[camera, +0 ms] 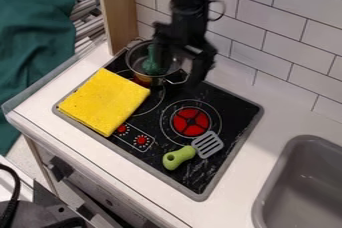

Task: Take the red object out of the pot and put it on the left burner

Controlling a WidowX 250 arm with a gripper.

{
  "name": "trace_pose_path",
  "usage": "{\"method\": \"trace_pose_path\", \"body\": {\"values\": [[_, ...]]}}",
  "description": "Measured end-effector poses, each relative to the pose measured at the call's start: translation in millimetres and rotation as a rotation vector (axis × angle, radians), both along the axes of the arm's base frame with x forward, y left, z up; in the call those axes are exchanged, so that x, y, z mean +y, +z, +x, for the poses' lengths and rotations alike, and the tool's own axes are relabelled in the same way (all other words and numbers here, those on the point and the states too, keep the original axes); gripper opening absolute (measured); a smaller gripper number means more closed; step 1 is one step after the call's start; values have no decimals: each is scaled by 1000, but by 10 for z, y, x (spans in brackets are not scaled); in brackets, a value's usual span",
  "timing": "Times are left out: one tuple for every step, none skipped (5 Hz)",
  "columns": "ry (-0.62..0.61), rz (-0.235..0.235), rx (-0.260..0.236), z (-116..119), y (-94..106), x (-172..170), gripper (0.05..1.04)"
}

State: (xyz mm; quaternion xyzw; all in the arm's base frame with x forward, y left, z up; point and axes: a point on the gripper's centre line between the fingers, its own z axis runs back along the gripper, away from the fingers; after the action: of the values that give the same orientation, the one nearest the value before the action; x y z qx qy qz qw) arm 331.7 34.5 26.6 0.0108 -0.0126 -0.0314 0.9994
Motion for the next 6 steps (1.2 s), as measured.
{"method": "trace_pose_path", "body": {"values": [[7, -1, -51, 356, 92, -7, 1004], [64, -7, -62, 374, 111, 21, 1004], [121, -18, -69, 356, 77, 117, 1004], [153, -20, -82, 367, 96, 249, 1004], [165, -21, -101, 472, 78, 376, 1004], [156, -13, -80, 583, 9, 468, 1004]]}}
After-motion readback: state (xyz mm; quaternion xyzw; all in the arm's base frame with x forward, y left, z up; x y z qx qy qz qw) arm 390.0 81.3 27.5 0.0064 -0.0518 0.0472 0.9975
